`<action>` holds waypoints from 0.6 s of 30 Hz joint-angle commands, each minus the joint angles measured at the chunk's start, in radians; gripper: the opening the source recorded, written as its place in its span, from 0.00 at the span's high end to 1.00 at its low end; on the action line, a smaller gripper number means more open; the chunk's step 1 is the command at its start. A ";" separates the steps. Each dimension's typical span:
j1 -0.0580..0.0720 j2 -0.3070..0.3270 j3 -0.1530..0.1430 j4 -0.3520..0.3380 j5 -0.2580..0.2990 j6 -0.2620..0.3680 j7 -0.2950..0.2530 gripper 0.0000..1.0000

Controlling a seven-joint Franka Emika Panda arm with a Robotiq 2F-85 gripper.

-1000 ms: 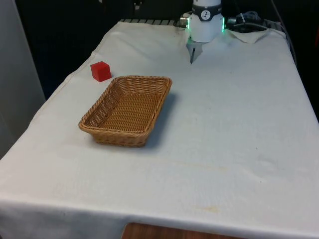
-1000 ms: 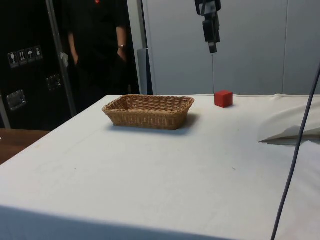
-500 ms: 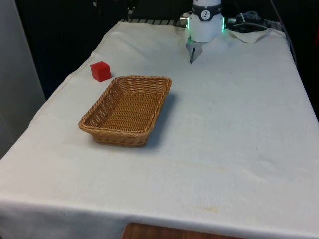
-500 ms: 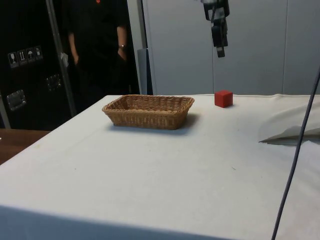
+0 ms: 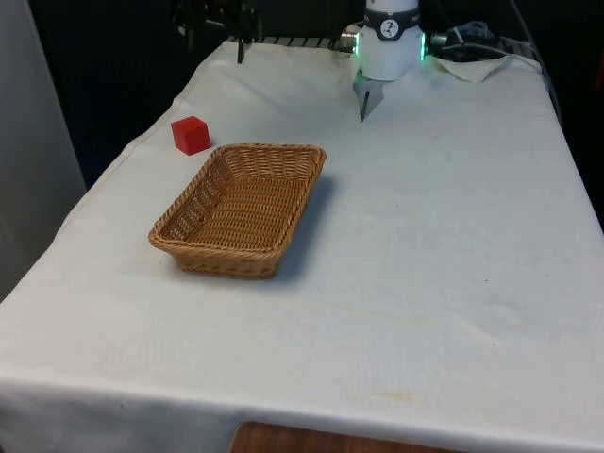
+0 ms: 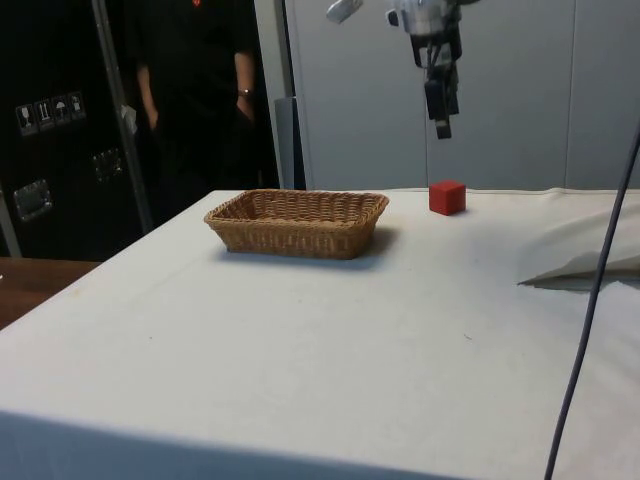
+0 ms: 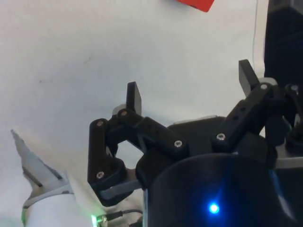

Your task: Pick up the cube and place it into the basket.

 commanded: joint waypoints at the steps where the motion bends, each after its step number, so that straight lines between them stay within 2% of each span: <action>1: -0.001 0.011 -0.006 -0.007 0.002 0.026 0.004 0.00; 6: -0.001 0.064 -0.031 -0.020 0.011 0.095 0.011 0.00; 7: 0.000 0.066 -0.031 -0.016 0.009 0.087 0.009 0.00; 9: -0.001 0.086 -0.037 -0.020 0.017 0.115 0.025 0.00; 15: -0.002 0.123 -0.040 -0.021 0.021 0.139 0.073 0.00; 16: 0.000 0.116 -0.038 -0.018 0.018 0.122 0.067 0.00; 18: -0.001 0.132 -0.041 -0.022 0.022 0.144 0.088 0.00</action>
